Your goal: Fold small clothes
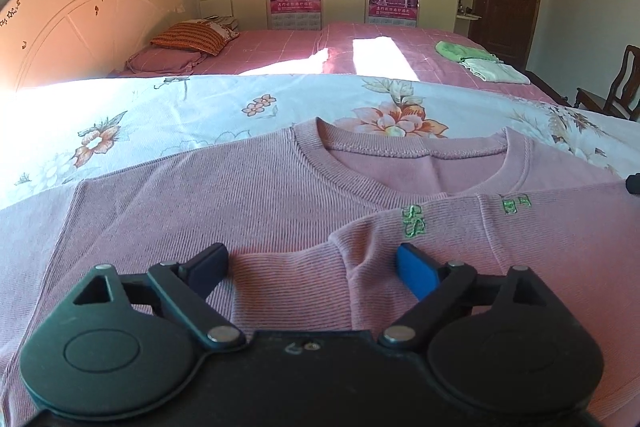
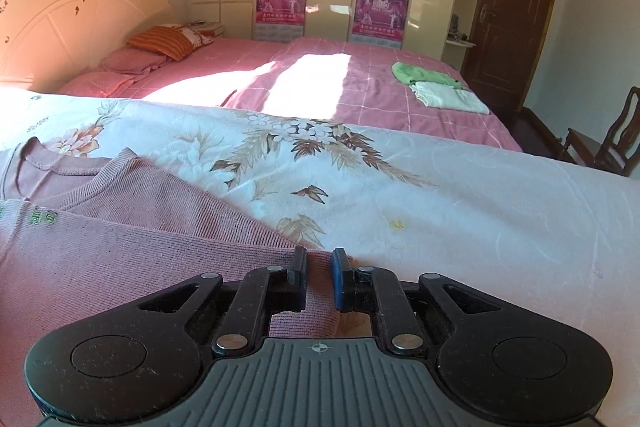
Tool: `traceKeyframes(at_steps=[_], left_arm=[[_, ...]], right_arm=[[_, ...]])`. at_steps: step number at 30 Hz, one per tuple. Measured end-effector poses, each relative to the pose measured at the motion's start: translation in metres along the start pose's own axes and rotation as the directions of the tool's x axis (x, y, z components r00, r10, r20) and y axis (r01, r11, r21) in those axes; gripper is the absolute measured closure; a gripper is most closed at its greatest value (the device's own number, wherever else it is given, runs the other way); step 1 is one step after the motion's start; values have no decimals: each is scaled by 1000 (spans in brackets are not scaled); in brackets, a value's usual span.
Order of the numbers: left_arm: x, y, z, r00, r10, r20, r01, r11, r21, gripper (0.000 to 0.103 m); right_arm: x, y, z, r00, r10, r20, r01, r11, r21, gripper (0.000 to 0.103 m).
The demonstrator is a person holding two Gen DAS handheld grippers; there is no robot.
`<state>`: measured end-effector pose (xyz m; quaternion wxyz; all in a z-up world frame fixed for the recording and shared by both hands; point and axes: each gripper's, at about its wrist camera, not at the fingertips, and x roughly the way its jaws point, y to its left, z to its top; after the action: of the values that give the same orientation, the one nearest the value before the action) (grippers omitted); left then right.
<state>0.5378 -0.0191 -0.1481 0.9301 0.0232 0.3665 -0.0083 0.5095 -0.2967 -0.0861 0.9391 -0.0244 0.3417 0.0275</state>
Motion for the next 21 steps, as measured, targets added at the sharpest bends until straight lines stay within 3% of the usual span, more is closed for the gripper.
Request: traceKeyframes(at_steps=[8, 14, 18, 20, 21], left_arm=[[-3, 18, -1, 999, 33, -16, -33, 999, 11, 7], [-8, 36, 0, 999, -29, -39, 29, 1000, -11, 5], [-38, 57, -11, 999, -44, 25, 45, 998, -46, 9], [-49, 75, -23, 999, -38, 23, 39, 998, -51, 10], [-55, 86, -29, 999, -31, 13, 32, 998, -56, 13]], right_arm=[[9, 2, -5, 998, -54, -30, 54, 998, -14, 91], [11, 20, -1, 992, -110, -57, 104, 991, -88, 91], [-15, 30, 0, 997, -73, -4, 72, 995, -68, 91], [-8, 43, -11, 991, -60, -120, 44, 991, -130, 91], [-13, 50, -18, 991, -95, -93, 78, 983, -167, 91]])
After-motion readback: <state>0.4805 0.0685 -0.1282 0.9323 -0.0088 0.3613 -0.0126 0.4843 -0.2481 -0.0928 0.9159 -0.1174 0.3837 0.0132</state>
